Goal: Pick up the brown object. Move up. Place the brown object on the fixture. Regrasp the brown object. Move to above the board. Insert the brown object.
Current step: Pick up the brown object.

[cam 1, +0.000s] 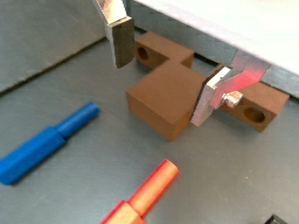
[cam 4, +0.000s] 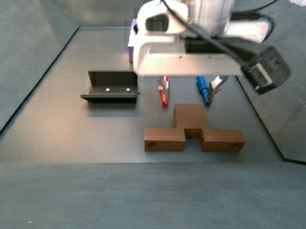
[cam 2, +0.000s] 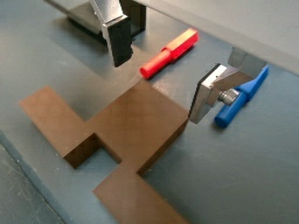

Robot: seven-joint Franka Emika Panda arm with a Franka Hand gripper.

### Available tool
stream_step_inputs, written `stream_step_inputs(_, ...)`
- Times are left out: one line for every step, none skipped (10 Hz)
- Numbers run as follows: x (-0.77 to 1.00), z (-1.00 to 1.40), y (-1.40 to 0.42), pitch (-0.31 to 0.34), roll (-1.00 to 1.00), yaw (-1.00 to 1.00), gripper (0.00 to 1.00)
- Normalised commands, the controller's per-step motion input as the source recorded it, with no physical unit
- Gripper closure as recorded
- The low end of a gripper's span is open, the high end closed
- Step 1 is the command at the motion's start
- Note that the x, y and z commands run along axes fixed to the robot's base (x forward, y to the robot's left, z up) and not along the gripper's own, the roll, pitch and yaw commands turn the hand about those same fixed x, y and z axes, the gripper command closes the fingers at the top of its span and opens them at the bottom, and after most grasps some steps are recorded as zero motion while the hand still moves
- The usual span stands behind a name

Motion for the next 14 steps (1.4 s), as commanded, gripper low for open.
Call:
stream_step_inputs(0.01, -0.47, 0.09, 0.000, -0.11, -0.01, 0.00)
stream_step_inputs(0.00, -0.39, 0.00, 0.000, -0.11, -0.02, 0.00)
stream_step_inputs(-0.04, -0.30, 0.00, -0.019, -0.13, -0.02, 0.00)
stream_step_inputs(0.00, -0.38, 0.00, -0.050, -0.13, -0.01, 0.00)
stream_step_inputs(0.00, -0.43, 0.00, -0.050, -0.14, -0.01, 0.00)
stream_step_inputs(0.00, -0.32, 0.16, 0.000, -0.09, -0.04, 0.00)
stream_step_inputs(0.00, -0.12, 0.19, 0.000, -0.06, 0.00, 0.00)
stream_step_inputs(0.00, -0.09, 0.13, 0.000, -0.06, 0.00, 0.00)
stream_step_inputs(0.01, 0.00, 0.00, 0.007, 0.00, 0.00, 0.00)
stream_step_inputs(0.00, 0.00, 0.00, 0.000, -0.06, -0.07, 0.00)
stream_step_inputs(0.00, 0.21, -0.03, -0.094, -0.11, -0.06, 0.00)
stream_step_inputs(0.00, 0.00, -0.02, -0.097, -0.13, -0.06, 0.00)
stream_step_inputs(-0.03, 0.00, -0.05, -0.110, -0.14, -0.09, 0.00)
stream_step_inputs(-0.04, 0.00, -0.09, -0.099, -0.10, -0.11, 0.00)
